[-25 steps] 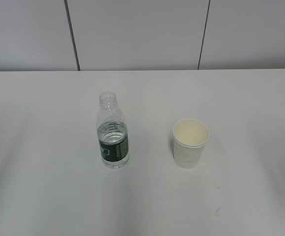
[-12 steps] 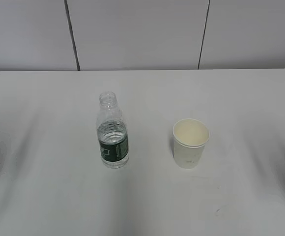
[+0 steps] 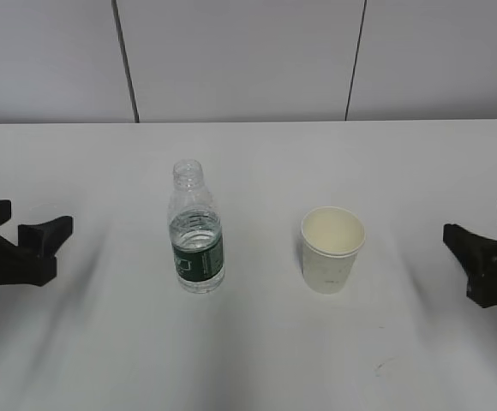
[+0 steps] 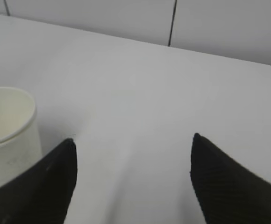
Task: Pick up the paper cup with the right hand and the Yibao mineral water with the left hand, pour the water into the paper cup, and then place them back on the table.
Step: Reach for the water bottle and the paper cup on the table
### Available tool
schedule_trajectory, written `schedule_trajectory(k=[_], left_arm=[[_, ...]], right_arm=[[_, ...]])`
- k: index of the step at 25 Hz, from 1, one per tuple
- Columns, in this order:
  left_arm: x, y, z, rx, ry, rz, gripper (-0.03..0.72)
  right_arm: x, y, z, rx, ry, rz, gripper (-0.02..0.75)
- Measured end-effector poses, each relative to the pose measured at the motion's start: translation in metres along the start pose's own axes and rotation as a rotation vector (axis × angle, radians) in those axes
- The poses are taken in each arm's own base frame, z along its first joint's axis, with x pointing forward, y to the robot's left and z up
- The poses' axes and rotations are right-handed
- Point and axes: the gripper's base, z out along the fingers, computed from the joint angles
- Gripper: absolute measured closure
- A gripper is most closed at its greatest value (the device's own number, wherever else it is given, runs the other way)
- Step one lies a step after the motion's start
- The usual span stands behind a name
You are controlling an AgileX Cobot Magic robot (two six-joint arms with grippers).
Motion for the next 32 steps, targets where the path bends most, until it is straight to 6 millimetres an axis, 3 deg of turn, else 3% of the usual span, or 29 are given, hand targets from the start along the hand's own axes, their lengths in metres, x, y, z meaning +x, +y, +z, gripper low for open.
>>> schedule_trajectory(k=[15,22,27,32], left_arm=[[0.033,-0.023,0.019,0.272,0.013,0.035,0.156],[0.050,-0.028,0.031,0.342,0.055,0.023,0.167],[0.046,-0.031,0.038,0.403,0.033,0.061,0.162],[0.036,-0.030,0.049,0.409,-0.017,0.084,0.064]], right_arm=[[0.061,0.019,0.036,-0.218,0.156,0.000,0.148],[0.057,0.024,0.052,-0.327,0.107,-0.055,0.143],[0.051,0.025,0.061,-0.375,0.067,-0.074,0.089],[0.046,0.026,0.066,-0.405,0.041,-0.087,0.079]])
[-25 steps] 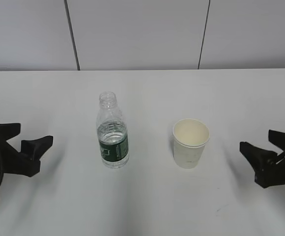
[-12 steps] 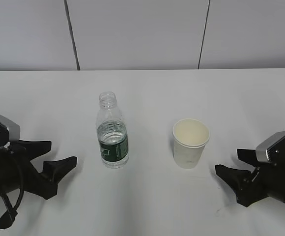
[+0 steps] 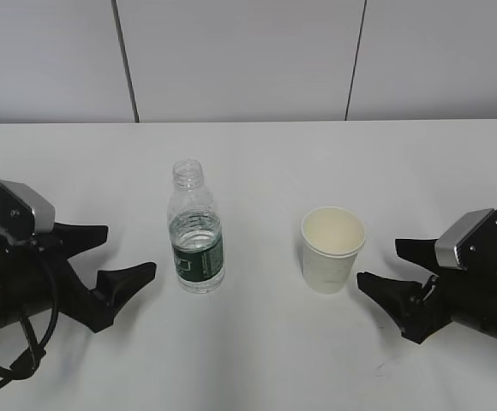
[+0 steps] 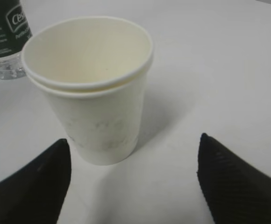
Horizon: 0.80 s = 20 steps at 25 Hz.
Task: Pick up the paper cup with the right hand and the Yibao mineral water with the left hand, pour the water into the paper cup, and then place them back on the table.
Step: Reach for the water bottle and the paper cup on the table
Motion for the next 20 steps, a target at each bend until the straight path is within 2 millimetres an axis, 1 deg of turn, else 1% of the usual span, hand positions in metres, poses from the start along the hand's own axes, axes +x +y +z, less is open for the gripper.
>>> schedule_trajectory(k=[4,7,11,14,18,20], left_arm=[[-0.007,0.000,0.008,0.013,-0.026,0.023,0.043],[-0.012,-0.008,0.016,0.042,-0.043,0.040,0.040],[-0.018,-0.016,0.026,0.034,-0.067,0.036,0.040],[-0.015,-0.019,0.035,0.053,-0.063,0.035,0.040],[-0.002,-0.025,0.048,0.079,-0.023,0.022,0.044],[0.001,-0.028,0.053,0.092,-0.015,0.023,0.047]], right_arm=[[0.004,0.002,0.003,-0.030,0.007,0.012,0.078],[0.008,0.001,0.008,-0.051,0.016,0.016,0.078],[0.015,0.001,0.015,-0.081,0.027,0.018,0.078],[0.018,0.000,0.018,-0.095,0.031,0.017,0.078],[0.019,0.000,0.022,-0.115,0.029,0.017,0.078],[0.020,-0.001,0.024,-0.123,0.028,0.013,0.078]])
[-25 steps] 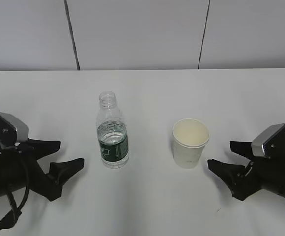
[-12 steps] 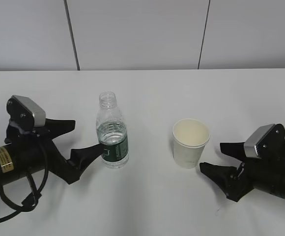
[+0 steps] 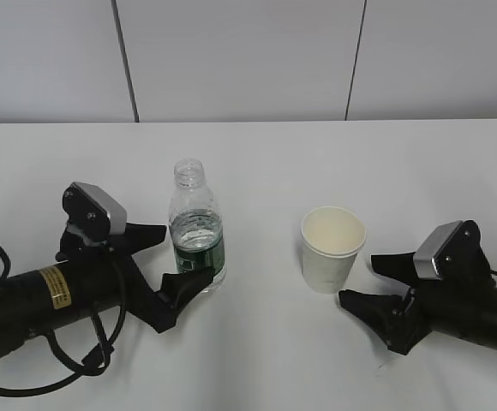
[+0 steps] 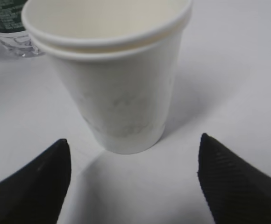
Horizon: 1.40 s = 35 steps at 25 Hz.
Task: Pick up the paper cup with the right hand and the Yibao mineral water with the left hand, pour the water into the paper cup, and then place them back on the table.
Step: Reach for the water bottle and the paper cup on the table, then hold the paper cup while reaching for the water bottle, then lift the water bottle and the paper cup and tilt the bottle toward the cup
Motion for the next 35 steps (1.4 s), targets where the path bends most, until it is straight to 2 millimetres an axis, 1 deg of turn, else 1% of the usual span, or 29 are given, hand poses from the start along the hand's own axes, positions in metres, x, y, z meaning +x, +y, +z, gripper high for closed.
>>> schedule_trajectory(k=[8,11,14,19,27,35], left_arm=[[-0.001,0.000,0.018,0.019,-0.022,0.003,0.058],[0.002,0.002,0.023,0.018,-0.018,-0.005,0.060],[0.005,0.004,0.028,0.018,-0.016,-0.050,0.064],[0.007,0.006,0.032,0.018,-0.015,-0.080,0.106],[0.007,0.006,0.033,0.023,-0.017,-0.079,0.236],[0.007,0.006,0.033,0.023,-0.017,-0.079,0.247]], right_arm=[[0.000,-0.005,0.009,-0.028,-0.013,0.005,0.078],[0.001,-0.006,0.010,-0.030,-0.013,0.005,0.078],[0.002,-0.006,0.011,-0.034,-0.011,0.007,0.078],[0.002,-0.004,0.011,-0.049,-0.010,0.002,0.078],[-0.002,-0.007,0.015,-0.077,-0.029,-0.020,0.081],[-0.009,-0.014,0.021,-0.088,-0.054,-0.038,0.083]])
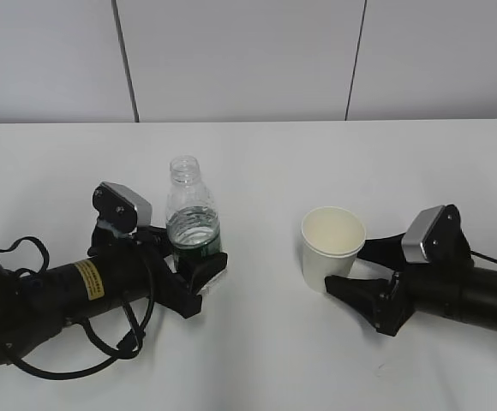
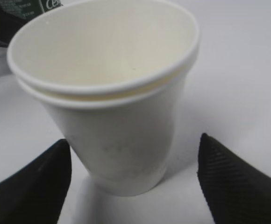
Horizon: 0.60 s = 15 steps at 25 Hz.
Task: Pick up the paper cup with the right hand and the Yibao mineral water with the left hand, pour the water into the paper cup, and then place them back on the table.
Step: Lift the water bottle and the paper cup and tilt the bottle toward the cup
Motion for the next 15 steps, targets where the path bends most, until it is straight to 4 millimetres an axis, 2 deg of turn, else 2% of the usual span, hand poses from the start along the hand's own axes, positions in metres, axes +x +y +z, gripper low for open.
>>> schedule_trajectory(k=[10,15], left_arm=[[0.000,0.000,0.000,0.000,0.000,0.000,0.250],[0.000,0.000,0.000,0.000,0.000,0.000,0.250]], right_arm=[[-0.007,-0.004,0.007,-0.061,-0.023,-0.018,0.076],[-0.005,0.005,0.024,-0.095,-0.020,-0.012,0.076]])
